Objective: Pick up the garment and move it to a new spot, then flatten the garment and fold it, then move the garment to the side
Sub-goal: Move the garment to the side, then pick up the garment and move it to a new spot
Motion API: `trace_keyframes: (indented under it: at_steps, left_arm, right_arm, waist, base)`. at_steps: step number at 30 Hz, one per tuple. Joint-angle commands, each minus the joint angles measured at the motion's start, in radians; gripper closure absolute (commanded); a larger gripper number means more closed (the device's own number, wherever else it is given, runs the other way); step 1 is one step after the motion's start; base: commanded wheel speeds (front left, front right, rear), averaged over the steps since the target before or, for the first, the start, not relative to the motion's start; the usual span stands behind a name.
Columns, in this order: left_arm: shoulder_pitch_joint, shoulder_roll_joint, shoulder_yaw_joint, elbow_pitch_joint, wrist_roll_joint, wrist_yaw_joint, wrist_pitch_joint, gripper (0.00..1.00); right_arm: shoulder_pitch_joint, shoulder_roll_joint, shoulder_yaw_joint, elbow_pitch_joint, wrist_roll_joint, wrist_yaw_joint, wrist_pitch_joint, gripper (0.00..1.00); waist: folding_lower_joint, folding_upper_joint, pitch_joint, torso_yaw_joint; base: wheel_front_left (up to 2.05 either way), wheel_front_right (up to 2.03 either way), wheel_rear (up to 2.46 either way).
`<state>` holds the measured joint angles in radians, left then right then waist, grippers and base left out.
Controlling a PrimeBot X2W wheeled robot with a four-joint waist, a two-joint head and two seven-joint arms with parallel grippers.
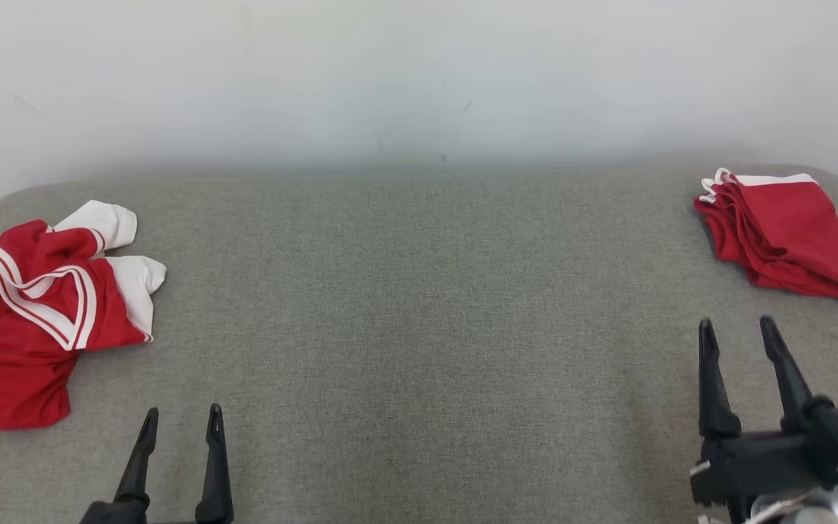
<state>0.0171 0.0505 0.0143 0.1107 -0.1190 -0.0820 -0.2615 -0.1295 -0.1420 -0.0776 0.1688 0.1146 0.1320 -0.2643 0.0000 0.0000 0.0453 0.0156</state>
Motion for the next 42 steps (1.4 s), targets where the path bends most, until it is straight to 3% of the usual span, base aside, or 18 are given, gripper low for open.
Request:
trace_keyframes:
  at_steps: [1,11,42]
  left_arm:
    - [0.015,0.0,0.005,0.005,-0.001,0.004,-0.003,0.0]
    - [0.038,0.0,0.016,0.038,0.007,0.008,-0.003,0.0]
    - [0.033,0.0,0.034,0.068,0.01,-0.001,-0.003,0.0]
  right_arm:
    - [0.041,0.02,-0.017,-0.017,-0.013,-0.002,-0.001,0.0]
    - [0.155,0.085,-0.017,-0.013,-0.046,-0.002,-0.001,0.0]
    - [0.16,0.093,0.032,0.061,-0.036,-0.002,-0.001,0.0]
  waist:
    - [0.0,0.0,-0.005,0.001]
    - [0.0,0.0,-0.027,-0.009]
    - [0.0,0.0,-0.04,-0.013]
  base:
    - [0.0,0.0,0.0]
    - [0.0,0.0,0.0]
    - [0.0,0.0,0.0]
